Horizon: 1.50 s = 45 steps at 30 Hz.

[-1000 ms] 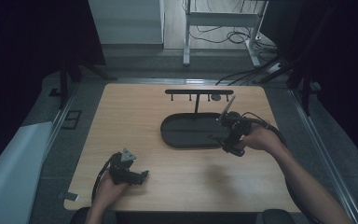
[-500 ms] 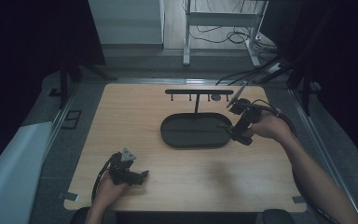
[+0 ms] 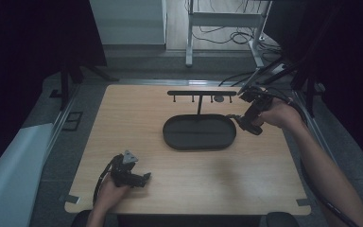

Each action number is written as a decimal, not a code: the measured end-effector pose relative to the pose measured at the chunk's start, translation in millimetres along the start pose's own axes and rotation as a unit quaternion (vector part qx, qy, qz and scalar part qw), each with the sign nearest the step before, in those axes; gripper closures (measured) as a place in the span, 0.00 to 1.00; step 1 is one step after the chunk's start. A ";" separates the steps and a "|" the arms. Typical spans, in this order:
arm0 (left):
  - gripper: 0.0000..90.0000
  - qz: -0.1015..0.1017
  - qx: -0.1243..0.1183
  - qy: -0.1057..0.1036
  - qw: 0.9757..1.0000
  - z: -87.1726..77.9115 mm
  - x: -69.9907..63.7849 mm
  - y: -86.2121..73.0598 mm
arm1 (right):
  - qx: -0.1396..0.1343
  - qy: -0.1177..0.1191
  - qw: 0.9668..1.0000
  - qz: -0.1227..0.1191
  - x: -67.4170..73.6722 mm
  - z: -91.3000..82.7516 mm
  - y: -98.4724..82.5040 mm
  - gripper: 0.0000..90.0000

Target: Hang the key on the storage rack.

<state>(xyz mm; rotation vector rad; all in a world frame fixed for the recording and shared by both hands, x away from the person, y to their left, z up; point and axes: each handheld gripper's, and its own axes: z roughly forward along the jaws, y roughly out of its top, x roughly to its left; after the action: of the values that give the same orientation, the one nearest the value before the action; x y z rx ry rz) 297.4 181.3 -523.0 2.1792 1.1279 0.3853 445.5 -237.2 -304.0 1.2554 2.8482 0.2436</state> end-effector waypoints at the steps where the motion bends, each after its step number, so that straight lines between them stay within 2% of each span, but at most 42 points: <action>1: 0.00 0.000 0.000 0.000 1.000 0.0 0.0 0.0 | -0.001 -0.001 1.000 0.002 -1.1 -1.7 1.4 0.54; 19: 0.00 -0.001 0.000 0.000 1.000 0.0 -0.3 -0.2 | -0.014 -0.010 1.000 0.016 -9.7 -27.1 19.9 0.54; 31: 0.00 0.000 0.000 0.000 1.000 0.0 -0.2 -0.1 | -0.022 -0.020 0.999 0.027 -14.6 -38.3 27.8 0.54; 36: 0.00 0.000 0.000 0.000 1.000 0.0 -0.2 -0.1 | -0.026 -0.027 0.999 0.035 -18.2 -40.8 31.4 0.54; 42: 0.00 0.000 0.000 0.000 1.000 0.0 -0.1 -0.1 | -0.027 -0.040 0.997 0.052 -27.5 -38.9 33.7 0.54; 43: 0.00 0.000 0.000 0.000 1.000 0.0 -0.2 -0.1 | -0.028 -0.050 0.997 0.058 -31.8 -37.1 33.5 0.54; 45: 0.00 0.000 0.000 0.000 1.000 0.0 -0.1 -0.1 | -0.028 -0.050 0.997 0.060 -33.4 -36.6 33.3 0.54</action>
<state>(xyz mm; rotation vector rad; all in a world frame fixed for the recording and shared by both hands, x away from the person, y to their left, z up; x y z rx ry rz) 297.2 181.2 -523.0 2.1791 1.1281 0.3866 489.5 -244.5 -264.3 1.3886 2.6673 0.2526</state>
